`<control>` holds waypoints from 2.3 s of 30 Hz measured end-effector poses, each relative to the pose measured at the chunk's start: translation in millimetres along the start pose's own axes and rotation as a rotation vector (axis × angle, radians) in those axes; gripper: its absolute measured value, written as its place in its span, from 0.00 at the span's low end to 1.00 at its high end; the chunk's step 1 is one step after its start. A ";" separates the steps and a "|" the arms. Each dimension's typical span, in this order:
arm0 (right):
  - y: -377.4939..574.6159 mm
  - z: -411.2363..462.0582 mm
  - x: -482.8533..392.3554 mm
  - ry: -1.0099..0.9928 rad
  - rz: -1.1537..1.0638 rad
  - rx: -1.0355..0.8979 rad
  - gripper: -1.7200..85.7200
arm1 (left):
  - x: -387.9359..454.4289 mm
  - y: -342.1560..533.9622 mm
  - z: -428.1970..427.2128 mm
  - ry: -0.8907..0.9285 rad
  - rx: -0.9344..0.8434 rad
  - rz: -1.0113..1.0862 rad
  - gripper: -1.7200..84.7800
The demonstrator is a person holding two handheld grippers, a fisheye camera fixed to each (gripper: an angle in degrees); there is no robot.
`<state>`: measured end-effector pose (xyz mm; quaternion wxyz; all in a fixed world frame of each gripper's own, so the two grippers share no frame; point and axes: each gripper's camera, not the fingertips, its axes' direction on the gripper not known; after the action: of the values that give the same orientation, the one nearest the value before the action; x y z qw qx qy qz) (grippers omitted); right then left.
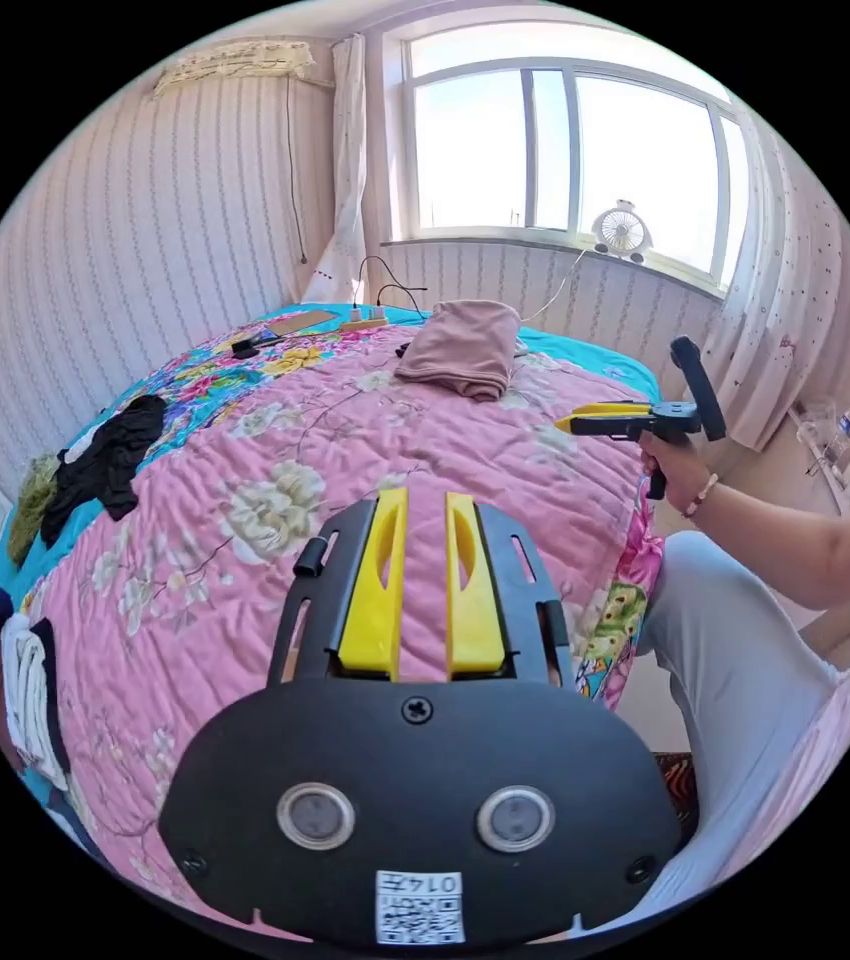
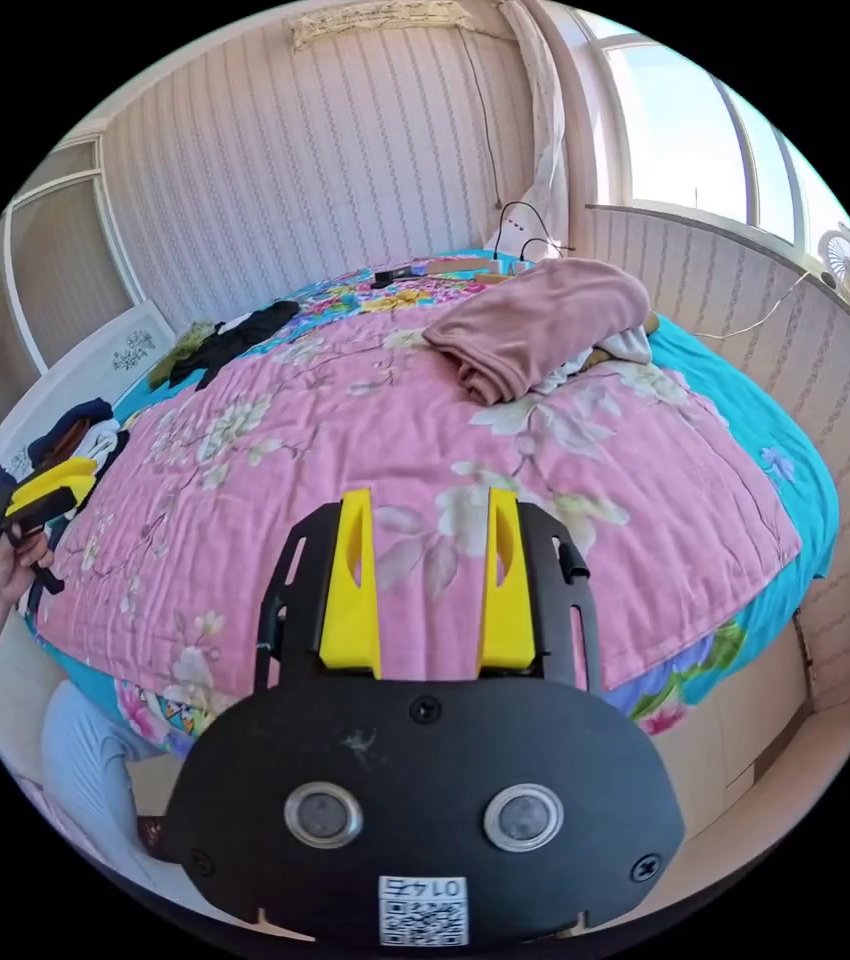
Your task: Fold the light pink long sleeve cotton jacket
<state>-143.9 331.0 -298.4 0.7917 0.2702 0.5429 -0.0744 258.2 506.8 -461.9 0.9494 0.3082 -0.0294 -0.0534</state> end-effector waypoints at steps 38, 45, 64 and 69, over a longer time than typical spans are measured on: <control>41.0 -107.4 -137.3 -0.599 -0.384 -0.027 0.04 | 43.4 -10.5 -0.3 0.016 -0.189 0.073 0.03; 167.3 -115.2 -286.0 -0.514 -0.648 -0.579 0.03 | 90.1 175.1 -38.4 -0.077 -0.282 -0.178 0.04; 117.8 -67.6 -471.1 -0.036 -0.985 -0.587 0.15 | 6.8 265.3 -125.3 -0.026 -0.175 -0.653 0.03; 81.9 -124.4 -378.5 -0.232 -0.714 -0.515 0.09 | -7.1 255.7 -124.1 0.015 -0.159 -0.659 0.08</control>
<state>-363.4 396.8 37.6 0.8135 -0.1496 0.5105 -0.2352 283.4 785.5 -411.9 0.9024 0.2264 0.0829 -0.3571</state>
